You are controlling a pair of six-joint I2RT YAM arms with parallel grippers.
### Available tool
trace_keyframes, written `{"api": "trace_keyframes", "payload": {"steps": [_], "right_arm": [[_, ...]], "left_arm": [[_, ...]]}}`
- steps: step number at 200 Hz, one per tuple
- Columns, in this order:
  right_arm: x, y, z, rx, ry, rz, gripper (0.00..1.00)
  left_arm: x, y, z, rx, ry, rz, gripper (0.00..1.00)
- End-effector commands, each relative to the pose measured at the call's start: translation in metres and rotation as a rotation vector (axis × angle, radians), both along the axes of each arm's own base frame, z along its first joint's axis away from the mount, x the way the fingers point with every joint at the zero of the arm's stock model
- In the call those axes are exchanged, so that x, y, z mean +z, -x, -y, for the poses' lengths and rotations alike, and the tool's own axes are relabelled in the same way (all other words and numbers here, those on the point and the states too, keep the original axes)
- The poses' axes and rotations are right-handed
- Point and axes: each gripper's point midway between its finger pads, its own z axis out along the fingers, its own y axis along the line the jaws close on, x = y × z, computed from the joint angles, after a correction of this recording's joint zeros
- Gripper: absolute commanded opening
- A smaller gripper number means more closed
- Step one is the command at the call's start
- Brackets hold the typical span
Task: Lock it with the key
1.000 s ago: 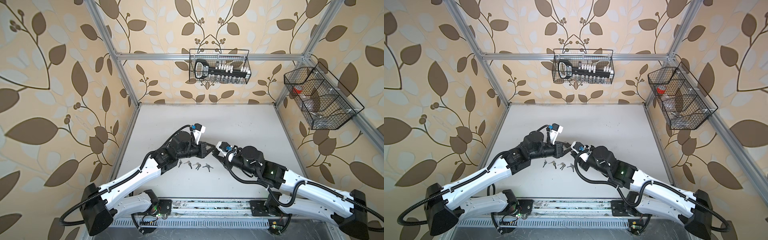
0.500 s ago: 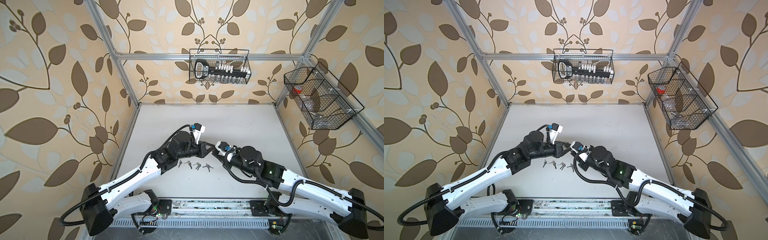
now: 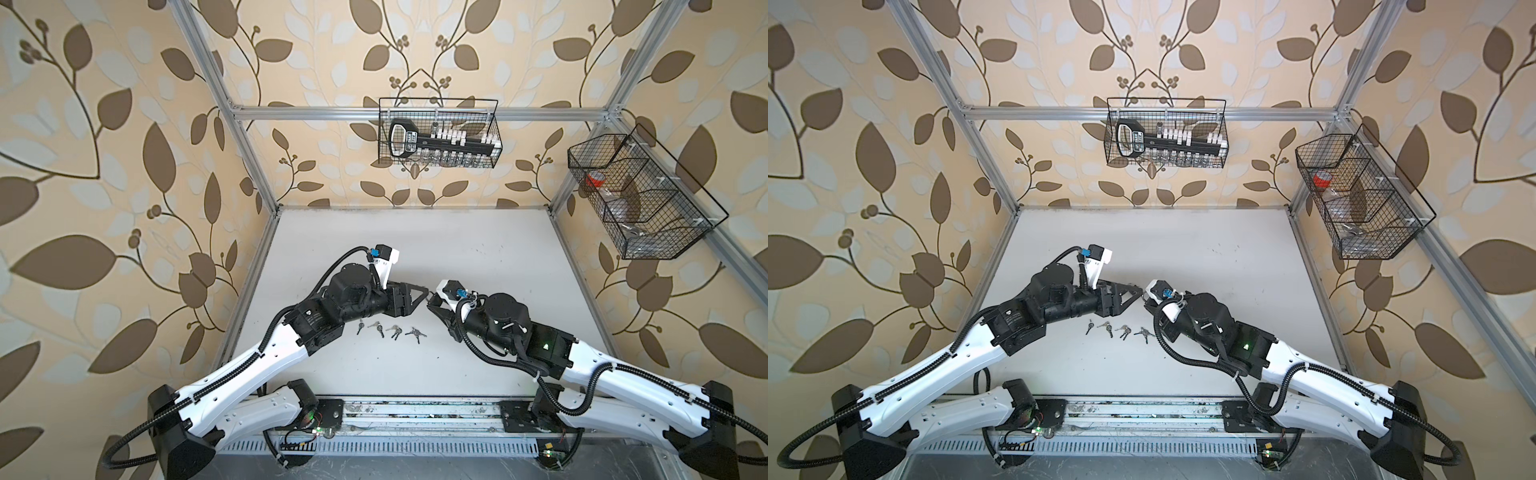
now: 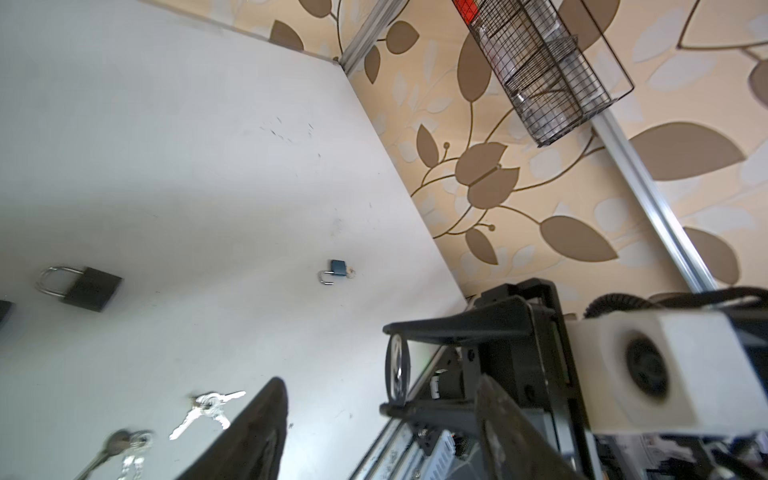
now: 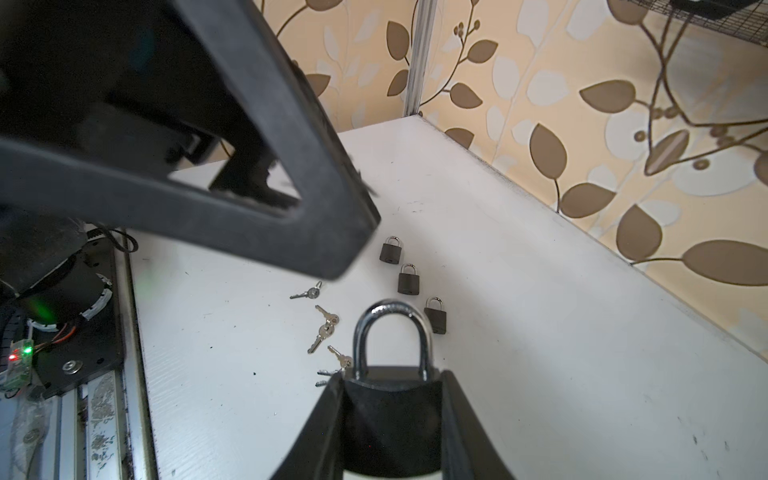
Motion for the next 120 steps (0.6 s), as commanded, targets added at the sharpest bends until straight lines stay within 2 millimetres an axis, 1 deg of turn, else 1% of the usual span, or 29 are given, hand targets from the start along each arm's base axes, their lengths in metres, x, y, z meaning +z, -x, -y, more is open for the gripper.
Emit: {"api": "trace_keyframes", "payload": {"steps": [1, 5, 11, 28, 41, 60, 75, 85, 105, 116, 120], "right_arm": [[-0.016, -0.013, 0.010, -0.085, 0.010, -0.064, 0.00], [-0.020, -0.016, 0.011, -0.093, 0.017, -0.082, 0.00], [-0.028, -0.020, 0.011, -0.099, 0.030, -0.117, 0.00], [-0.048, -0.031, 0.010, -0.103, 0.061, -0.221, 0.00], [-0.060, -0.039, 0.009, -0.108, 0.092, -0.275, 0.00], [-0.088, -0.053, 0.010, -0.119, 0.159, -0.373, 0.00], [-0.107, -0.062, 0.010, -0.119, 0.201, -0.440, 0.00], [-0.117, -0.069, 0.010, -0.125, 0.227, -0.460, 0.00], [-0.137, -0.080, 0.007, -0.120, 0.280, -0.488, 0.00], [-0.145, -0.085, 0.003, -0.115, 0.307, -0.495, 0.00], [-0.148, -0.093, 0.009, -0.135, 0.310, -0.501, 0.00]], "left_arm": [[0.007, -0.012, -0.029, 0.113, -0.107, 0.050, 0.84], [0.004, -0.012, -0.032, 0.121, -0.124, 0.045, 0.94], [-0.001, -0.013, -0.035, 0.128, -0.152, 0.041, 0.99], [-0.016, -0.016, -0.047, 0.161, -0.216, 0.024, 0.99], [-0.027, -0.019, -0.054, 0.183, -0.229, 0.002, 0.99], [-0.046, -0.025, -0.061, 0.197, -0.239, -0.054, 0.99], [-0.060, -0.030, -0.067, 0.222, -0.303, -0.099, 0.99], [-0.068, -0.032, -0.069, 0.226, -0.341, -0.120, 0.99], [-0.077, -0.034, -0.067, 0.216, -0.381, -0.144, 0.99], [-0.083, -0.038, -0.077, 0.268, -0.426, -0.154, 0.99], [-0.085, -0.040, -0.082, 0.292, -0.444, -0.157, 0.99]]}}
